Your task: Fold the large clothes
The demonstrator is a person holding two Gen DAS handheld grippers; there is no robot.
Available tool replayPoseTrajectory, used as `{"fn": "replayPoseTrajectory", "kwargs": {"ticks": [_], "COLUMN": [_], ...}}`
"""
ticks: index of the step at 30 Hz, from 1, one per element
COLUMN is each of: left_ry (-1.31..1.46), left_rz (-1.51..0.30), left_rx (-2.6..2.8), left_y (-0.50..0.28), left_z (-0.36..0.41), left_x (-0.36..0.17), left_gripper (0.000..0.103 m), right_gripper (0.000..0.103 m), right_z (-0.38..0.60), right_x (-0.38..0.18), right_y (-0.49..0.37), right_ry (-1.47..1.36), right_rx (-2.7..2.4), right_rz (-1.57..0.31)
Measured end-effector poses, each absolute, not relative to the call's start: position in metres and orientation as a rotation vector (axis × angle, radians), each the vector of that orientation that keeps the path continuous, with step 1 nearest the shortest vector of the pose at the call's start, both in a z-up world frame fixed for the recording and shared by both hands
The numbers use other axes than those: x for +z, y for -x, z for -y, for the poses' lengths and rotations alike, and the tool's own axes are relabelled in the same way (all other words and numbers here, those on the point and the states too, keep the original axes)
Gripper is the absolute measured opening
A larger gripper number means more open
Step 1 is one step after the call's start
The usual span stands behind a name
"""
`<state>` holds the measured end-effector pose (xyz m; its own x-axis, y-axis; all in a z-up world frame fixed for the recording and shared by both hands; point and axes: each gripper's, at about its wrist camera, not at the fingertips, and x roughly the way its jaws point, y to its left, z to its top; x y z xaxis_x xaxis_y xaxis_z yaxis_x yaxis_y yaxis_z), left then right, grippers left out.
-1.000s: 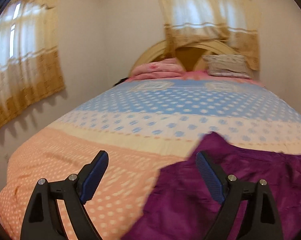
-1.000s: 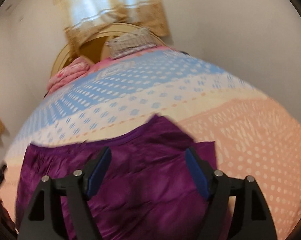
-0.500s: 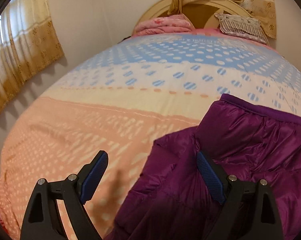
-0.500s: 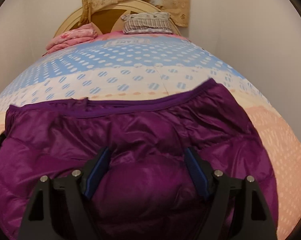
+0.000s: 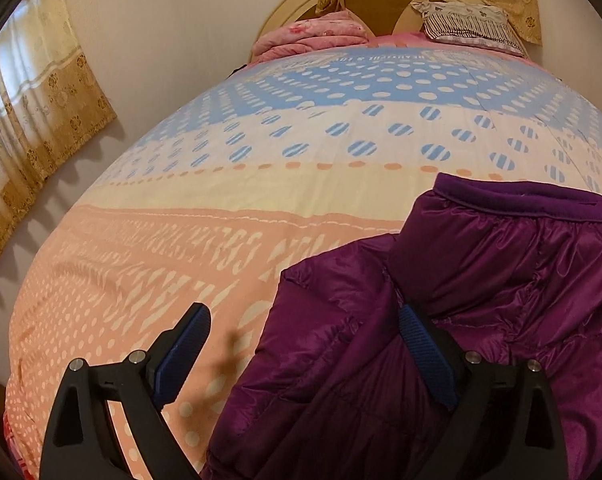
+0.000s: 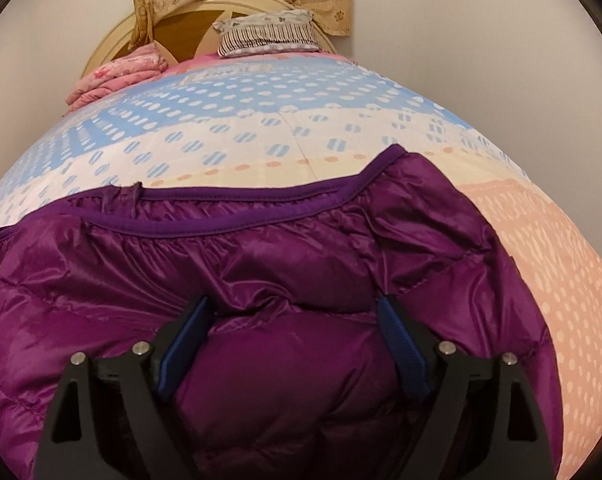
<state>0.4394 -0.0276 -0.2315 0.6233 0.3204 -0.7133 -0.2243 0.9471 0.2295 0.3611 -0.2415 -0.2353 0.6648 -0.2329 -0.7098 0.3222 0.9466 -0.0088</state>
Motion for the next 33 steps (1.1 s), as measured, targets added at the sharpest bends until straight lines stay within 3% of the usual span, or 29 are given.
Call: {"fn": "replayPoseTrajectory", "kwargs": {"ticks": [8, 14, 21, 33], "left_ry": [-0.077, -0.036, -0.135, -0.146], "left_rz": [-0.866, -0.732, -0.824, -0.834], "left_rx": [0.349, 0.256, 0.280, 0.300], "left_y": [-0.432, -0.416, -0.439, -0.440], "left_z": [0.023, 0.063, 0.104, 0.105], "left_x": [-0.211, -0.164, -0.219, -0.230], "left_gripper": [0.096, 0.096, 0.096, 0.099], "right_gripper": [0.087, 0.088, 0.088, 0.092], "right_z": [0.234, 0.200, 0.188, 0.192], "right_x": [-0.233, -0.199, -0.229, -0.239], "right_y": [-0.365, -0.358, -0.383, -0.387], "right_ry": [-0.067, -0.046, -0.009, -0.043], "right_rx": [-0.349, -0.332, -0.322, -0.310], "right_rz": [-0.814, -0.706, -0.771, -0.811]}}
